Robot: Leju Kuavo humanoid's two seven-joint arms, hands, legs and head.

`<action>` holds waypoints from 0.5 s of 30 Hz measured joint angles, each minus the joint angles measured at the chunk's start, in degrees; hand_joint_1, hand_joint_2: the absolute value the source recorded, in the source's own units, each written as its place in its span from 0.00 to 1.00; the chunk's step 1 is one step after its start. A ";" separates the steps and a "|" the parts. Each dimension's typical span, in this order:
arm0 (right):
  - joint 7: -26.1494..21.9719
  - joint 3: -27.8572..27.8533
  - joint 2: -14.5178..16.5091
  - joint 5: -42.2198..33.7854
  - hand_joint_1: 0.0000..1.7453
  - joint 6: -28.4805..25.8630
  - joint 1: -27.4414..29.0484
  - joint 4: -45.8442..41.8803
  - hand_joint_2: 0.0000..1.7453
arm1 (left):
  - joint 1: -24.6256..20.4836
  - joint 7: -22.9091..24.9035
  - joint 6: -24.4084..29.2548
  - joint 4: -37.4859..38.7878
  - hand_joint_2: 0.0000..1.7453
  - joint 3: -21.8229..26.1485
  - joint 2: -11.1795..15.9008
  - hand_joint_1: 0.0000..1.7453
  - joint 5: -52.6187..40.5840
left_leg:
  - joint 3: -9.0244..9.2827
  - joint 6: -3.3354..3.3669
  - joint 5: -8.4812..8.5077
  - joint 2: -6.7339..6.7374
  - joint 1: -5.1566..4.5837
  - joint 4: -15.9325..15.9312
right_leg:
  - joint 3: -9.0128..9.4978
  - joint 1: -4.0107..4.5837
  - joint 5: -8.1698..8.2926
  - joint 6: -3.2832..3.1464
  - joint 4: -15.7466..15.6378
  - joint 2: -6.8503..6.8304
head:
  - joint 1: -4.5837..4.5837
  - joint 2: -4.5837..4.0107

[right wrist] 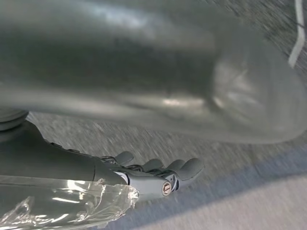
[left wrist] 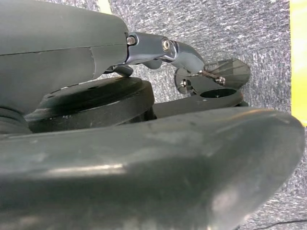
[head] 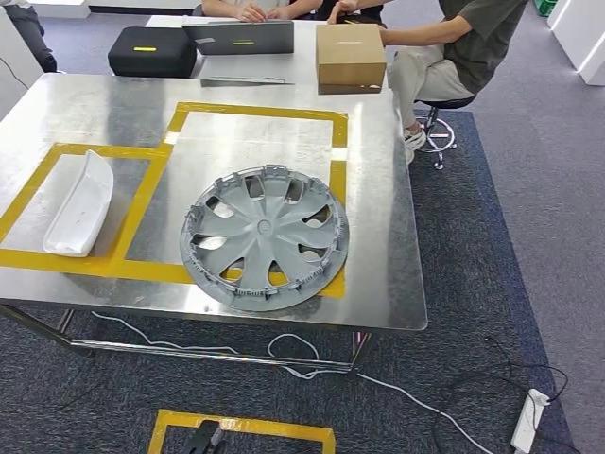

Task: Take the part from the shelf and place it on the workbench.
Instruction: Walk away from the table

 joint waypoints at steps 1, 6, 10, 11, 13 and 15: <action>-0.01 0.00 0.00 0.01 0.00 0.00 -0.01 0.10 0.00 | 0.00 0.00 0.00 -0.01 0.00 -0.01 0.00 0.00 -0.01 | 0.00 0.01 0.00 0.00 0.00 0.00 | 0.00 -0.01 0.00 0.01 0.00 0.00 | 0.00 0.00; -3.26 0.28 -0.08 3.58 0.00 1.56 -0.41 4.44 0.00 | 0.02 0.28 -0.13 -0.07 0.00 -1.16 -0.18 0.00 -1.54 | 0.43 1.07 0.18 0.07 -0.32 -0.47 | 0.58 -0.60 -0.31 1.05 -0.11 0.05 | -0.01 0.00; -9.36 1.47 -0.38 13.12 0.00 1.93 -0.95 7.03 0.00 | -0.01 1.37 -0.23 -0.26 0.00 -3.01 -0.49 0.00 -4.60 | 0.71 1.66 0.61 0.25 -0.02 -1.10 | -3.81 -0.56 -6.59 1.54 10.67 0.00 | 0.24 0.00; -9.29 1.56 -0.45 15.16 0.00 1.68 -1.07 7.63 0.00 | -0.01 1.63 -0.23 -0.32 0.00 -3.32 -0.55 0.00 -4.85 | 0.66 1.66 0.64 0.25 -0.04 -1.10 | -5.38 -0.56 -7.94 1.59 14.27 0.01 | 0.25 0.00; -6.66 1.52 -0.55 18.29 0.00 1.95 -1.36 8.92 0.00 | -0.03 1.95 -0.24 -0.40 0.00 -3.64 -0.61 0.00 -4.26 | 0.59 1.52 0.77 0.24 -0.02 -1.09 | -5.77 -0.56 -7.26 1.57 15.67 0.01 | 0.26 0.00; -0.67 1.00 -0.63 20.06 0.00 5.90 -2.02 10.98 0.50 | -0.06 1.89 -0.28 -0.45 0.00 -3.61 -0.56 0.00 -2.97 | 0.57 1.10 1.00 0.23 0.11 -1.05 | -2.06 -0.63 -3.41 1.51 8.56 -0.06 | 0.27 0.00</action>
